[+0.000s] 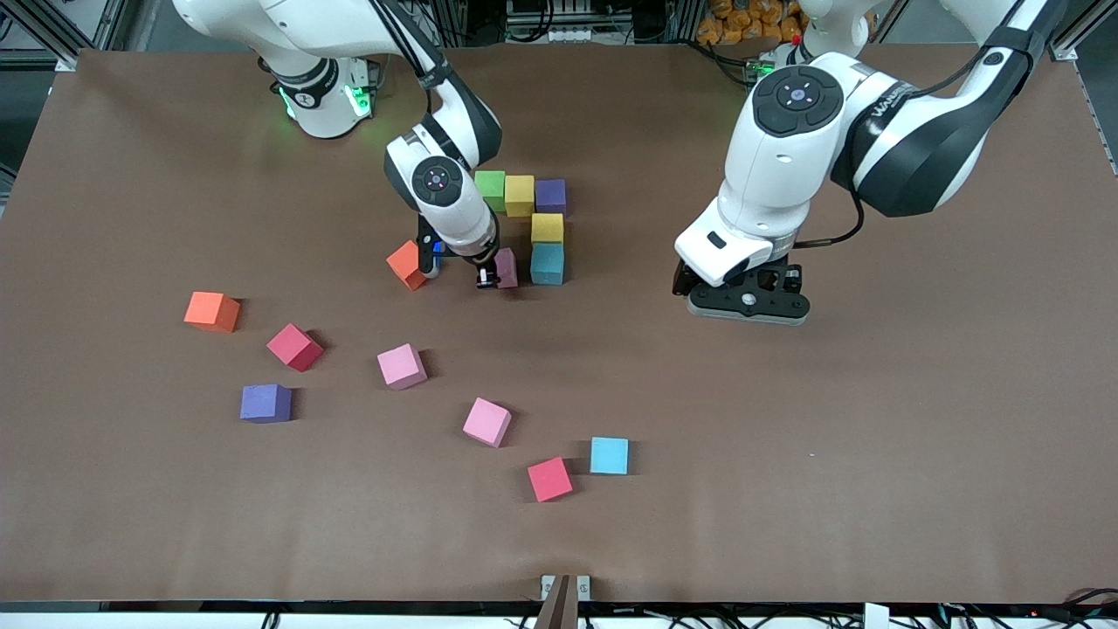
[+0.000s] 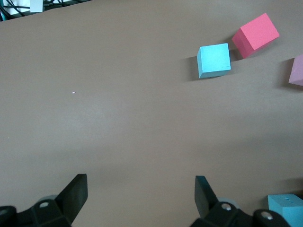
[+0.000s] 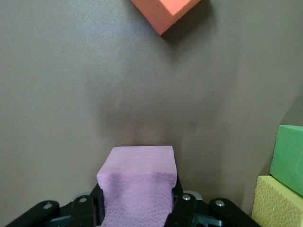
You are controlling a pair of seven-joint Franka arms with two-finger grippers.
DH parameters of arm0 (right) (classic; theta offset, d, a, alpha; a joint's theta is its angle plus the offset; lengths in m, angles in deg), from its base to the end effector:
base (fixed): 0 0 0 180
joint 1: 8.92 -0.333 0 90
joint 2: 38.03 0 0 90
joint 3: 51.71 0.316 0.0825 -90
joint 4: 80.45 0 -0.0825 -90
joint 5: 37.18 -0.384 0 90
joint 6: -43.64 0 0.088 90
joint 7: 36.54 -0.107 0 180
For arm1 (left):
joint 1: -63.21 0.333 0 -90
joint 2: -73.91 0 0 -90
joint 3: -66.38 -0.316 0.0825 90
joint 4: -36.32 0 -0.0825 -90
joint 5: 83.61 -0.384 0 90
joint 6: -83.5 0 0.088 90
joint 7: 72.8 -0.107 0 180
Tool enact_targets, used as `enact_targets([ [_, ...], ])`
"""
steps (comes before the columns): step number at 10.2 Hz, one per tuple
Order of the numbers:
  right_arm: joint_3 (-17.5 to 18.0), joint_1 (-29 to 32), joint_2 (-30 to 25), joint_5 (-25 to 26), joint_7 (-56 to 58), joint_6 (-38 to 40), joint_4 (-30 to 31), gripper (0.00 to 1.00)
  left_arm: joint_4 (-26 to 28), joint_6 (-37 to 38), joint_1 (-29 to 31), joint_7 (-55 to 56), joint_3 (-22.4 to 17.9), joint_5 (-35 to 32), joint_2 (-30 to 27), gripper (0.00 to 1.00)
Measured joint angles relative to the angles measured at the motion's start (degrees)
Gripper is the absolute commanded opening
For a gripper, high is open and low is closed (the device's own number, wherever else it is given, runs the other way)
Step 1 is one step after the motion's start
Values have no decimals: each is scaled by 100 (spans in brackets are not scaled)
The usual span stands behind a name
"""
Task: Form number 2 with 11 blocks
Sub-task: 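Lower the pink cube beside the cyan cube with the right gripper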
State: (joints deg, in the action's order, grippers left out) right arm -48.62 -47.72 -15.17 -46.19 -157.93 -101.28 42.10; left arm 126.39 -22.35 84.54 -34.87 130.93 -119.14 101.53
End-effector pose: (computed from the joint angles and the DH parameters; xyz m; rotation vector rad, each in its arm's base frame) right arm 0.4267 0.3806 0.2153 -2.2676 2.1571 0.1737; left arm 0.5676 -0.3198 0.4938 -3.0387 0.2749 -0.2625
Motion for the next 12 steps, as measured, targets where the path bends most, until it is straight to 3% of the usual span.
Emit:
enact_targets([
  [12, 85, -145, 209, -5, -463, 4, -251, 0, 4, 0, 4, 0, -1, 1, 0, 100],
])
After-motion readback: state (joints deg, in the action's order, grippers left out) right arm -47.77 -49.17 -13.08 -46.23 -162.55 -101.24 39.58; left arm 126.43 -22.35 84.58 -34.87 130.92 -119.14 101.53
